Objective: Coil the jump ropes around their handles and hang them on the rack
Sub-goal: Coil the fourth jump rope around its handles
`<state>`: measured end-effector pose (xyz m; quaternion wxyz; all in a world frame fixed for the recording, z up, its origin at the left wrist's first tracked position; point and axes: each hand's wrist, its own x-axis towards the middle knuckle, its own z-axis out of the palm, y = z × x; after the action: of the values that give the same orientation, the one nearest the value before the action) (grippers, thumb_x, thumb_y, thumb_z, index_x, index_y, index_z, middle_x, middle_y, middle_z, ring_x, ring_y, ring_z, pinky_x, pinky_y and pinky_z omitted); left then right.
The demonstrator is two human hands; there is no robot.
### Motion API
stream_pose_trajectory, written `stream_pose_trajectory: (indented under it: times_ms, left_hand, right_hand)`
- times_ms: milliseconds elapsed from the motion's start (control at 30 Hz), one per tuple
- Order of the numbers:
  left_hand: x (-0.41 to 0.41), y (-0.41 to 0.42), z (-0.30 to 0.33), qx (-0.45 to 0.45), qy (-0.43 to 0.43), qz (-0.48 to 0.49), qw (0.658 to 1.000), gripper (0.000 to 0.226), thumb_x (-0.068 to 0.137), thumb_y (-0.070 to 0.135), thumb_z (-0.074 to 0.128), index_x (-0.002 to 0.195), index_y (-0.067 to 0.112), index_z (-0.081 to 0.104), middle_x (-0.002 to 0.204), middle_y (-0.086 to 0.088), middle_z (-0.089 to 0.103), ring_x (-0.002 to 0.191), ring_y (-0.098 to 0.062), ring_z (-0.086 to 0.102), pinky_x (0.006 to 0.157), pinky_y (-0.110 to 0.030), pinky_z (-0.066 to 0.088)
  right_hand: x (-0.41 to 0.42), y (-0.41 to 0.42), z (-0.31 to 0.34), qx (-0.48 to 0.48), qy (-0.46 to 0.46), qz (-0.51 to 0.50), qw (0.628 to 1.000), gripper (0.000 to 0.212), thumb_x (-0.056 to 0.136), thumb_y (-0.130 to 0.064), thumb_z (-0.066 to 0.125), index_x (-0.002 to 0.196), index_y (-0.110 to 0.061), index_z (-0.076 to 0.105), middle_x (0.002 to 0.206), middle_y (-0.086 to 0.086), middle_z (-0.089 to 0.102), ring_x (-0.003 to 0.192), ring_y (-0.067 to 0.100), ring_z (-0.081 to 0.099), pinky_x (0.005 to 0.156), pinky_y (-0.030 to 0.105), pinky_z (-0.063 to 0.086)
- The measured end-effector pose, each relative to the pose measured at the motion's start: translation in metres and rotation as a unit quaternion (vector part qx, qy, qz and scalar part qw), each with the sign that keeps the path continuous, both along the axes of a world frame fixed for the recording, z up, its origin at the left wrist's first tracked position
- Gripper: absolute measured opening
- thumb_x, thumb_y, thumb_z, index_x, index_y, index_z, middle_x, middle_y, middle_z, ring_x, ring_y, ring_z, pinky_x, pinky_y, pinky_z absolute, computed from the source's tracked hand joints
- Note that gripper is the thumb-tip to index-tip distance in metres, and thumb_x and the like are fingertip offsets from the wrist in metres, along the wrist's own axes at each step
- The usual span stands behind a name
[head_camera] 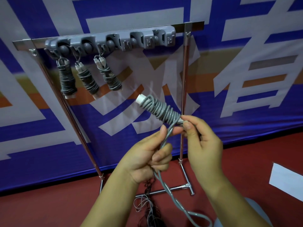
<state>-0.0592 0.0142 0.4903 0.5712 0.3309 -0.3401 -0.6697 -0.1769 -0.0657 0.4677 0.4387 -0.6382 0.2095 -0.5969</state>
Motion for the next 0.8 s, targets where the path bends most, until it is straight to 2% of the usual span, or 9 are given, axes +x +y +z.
stream_pose_trajectory:
  times_ms: [100,167,233,300,367,500,567,633,800]
  left_hand:
    - [-0.001,0.001,0.004,-0.011,-0.003,0.017,1.0,0.033,0.068,0.04,0.082,0.09,0.017,0.075,0.057,0.001,0.061,0.044,-0.004,0.049,0.047,-0.017,0.043]
    - [-0.002,0.001,0.006,-0.011,0.039,0.004,0.999,0.025,0.069,0.028,0.083,0.085,0.011,0.075,0.087,-0.009,0.073,0.069,-0.012,0.069,0.067,-0.027,0.057]
    - [0.002,0.0,0.006,-0.022,0.077,-0.033,0.996,0.017,0.076,0.019,0.077,0.086,0.007,0.074,0.103,-0.013,0.072,0.091,-0.018,0.071,0.083,-0.034,0.056]
    - [0.004,-0.002,0.007,-0.031,0.121,-0.084,0.989,0.013,0.086,0.012,0.066,0.093,0.002,0.072,0.11,-0.015,0.069,0.095,-0.018,0.07,0.085,-0.033,0.055]
    - [0.003,-0.001,0.012,-0.017,0.122,-0.08,0.989,0.012,0.084,0.008,0.067,0.092,0.001,0.072,0.108,-0.018,0.07,0.085,-0.013,0.071,0.072,-0.025,0.058]
    - [-0.008,0.006,0.026,0.001,-0.114,0.116,0.987,0.007,0.076,0.005,0.073,0.073,0.005,0.067,0.087,-0.016,0.072,0.054,-0.007,0.059,0.049,-0.015,0.048]
    - [-0.011,0.005,0.025,-0.006,-0.298,0.248,0.922,0.014,0.081,0.006,0.069,0.071,0.011,0.061,0.079,-0.012,0.073,0.058,-0.012,0.06,0.057,-0.021,0.048]
    - [-0.013,0.001,0.023,-0.007,-0.36,0.327,0.874,0.021,0.082,0.008,0.07,0.068,0.015,0.056,0.074,-0.012,0.071,0.064,-0.015,0.061,0.063,-0.027,0.048]
    - [-0.013,-0.01,0.03,0.009,-0.078,0.272,0.959,0.023,0.074,0.018,0.063,0.066,0.011,0.042,0.072,-0.011,0.068,0.047,-0.008,0.041,0.046,-0.018,0.035]
  right_hand:
    - [-0.001,0.0,0.001,-0.005,0.008,-0.003,1.0,0.024,0.09,-0.038,0.051,0.109,-0.032,0.064,0.102,-0.002,0.07,0.093,0.009,0.068,0.08,0.019,0.052]
    - [-0.001,0.001,0.001,-0.013,0.016,-0.006,1.0,0.025,0.09,-0.039,0.05,0.109,-0.033,0.064,0.1,-0.003,0.07,0.094,0.009,0.067,0.079,0.017,0.05]
    - [-0.003,0.002,0.003,-0.02,0.016,-0.006,1.0,0.021,0.09,-0.038,0.051,0.101,-0.035,0.069,0.099,-0.003,0.069,0.095,0.007,0.066,0.08,0.014,0.048]
    - [-0.004,0.002,0.005,-0.044,0.018,-0.009,0.999,0.02,0.09,-0.034,0.051,0.102,-0.034,0.067,0.101,-0.004,0.069,0.095,0.005,0.065,0.08,0.014,0.048]
    - [-0.005,0.001,0.006,-0.064,0.019,-0.012,0.998,0.021,0.091,-0.031,0.052,0.105,-0.03,0.067,0.102,-0.006,0.068,0.095,0.005,0.065,0.081,0.018,0.05]
    - [-0.007,-0.006,0.004,-0.064,0.017,-0.035,0.997,0.023,0.092,-0.031,0.051,0.106,-0.023,0.067,0.101,-0.007,0.068,0.095,0.008,0.066,0.081,0.024,0.053]
    - [-0.005,-0.012,0.002,-0.058,0.026,-0.044,0.997,0.025,0.092,-0.031,0.051,0.106,-0.019,0.069,0.1,-0.003,0.069,0.095,0.012,0.067,0.081,0.031,0.055]
    - [0.0,-0.017,0.002,-0.052,0.031,-0.051,0.997,0.027,0.093,-0.032,0.052,0.106,-0.016,0.07,0.1,-0.001,0.069,0.094,0.012,0.067,0.081,0.035,0.057]
    - [0.014,-0.019,0.011,-0.084,0.028,-0.075,0.993,0.028,0.092,-0.028,0.051,0.105,-0.012,0.07,0.097,-0.008,0.065,0.09,0.007,0.066,0.08,0.024,0.055]
